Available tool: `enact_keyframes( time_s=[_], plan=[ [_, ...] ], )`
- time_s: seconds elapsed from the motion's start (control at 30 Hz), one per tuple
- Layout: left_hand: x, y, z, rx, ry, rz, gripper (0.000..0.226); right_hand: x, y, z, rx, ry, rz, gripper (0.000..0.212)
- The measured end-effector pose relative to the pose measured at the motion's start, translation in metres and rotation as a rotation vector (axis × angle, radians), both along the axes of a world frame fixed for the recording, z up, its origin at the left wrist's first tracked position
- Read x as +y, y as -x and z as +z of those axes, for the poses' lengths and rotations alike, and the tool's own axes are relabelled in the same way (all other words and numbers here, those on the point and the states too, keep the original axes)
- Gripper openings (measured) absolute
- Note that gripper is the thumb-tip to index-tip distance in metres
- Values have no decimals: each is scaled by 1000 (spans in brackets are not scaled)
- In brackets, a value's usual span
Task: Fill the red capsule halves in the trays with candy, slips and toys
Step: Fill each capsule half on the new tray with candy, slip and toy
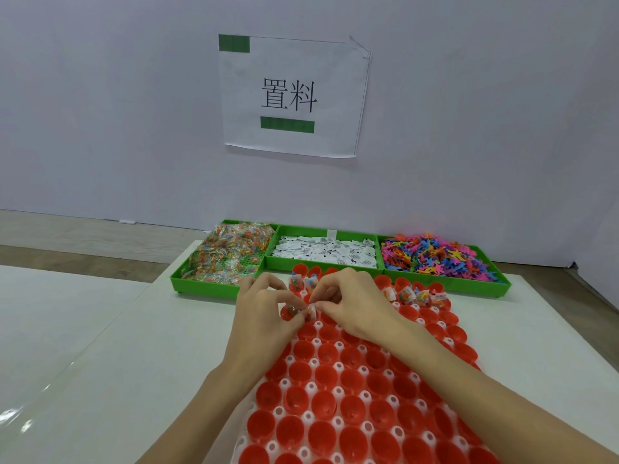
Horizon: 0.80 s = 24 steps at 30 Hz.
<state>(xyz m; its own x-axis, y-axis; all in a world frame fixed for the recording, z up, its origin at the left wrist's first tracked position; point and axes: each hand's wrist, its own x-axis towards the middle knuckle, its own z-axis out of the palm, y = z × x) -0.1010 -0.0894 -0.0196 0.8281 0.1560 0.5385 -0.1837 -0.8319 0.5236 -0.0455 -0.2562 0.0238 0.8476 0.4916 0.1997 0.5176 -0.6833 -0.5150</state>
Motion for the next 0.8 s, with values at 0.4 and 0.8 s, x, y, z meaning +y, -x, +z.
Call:
enact_keyframes(
  time_s=[0.4,0.8],
  plan=[
    [4,4,0,-16,-37,-73,5,7,-4,4,-7,39,36,6],
    [9,8,4,-127,-153,-152,4,6,-1,6,-42,72,62,19]
  ],
)
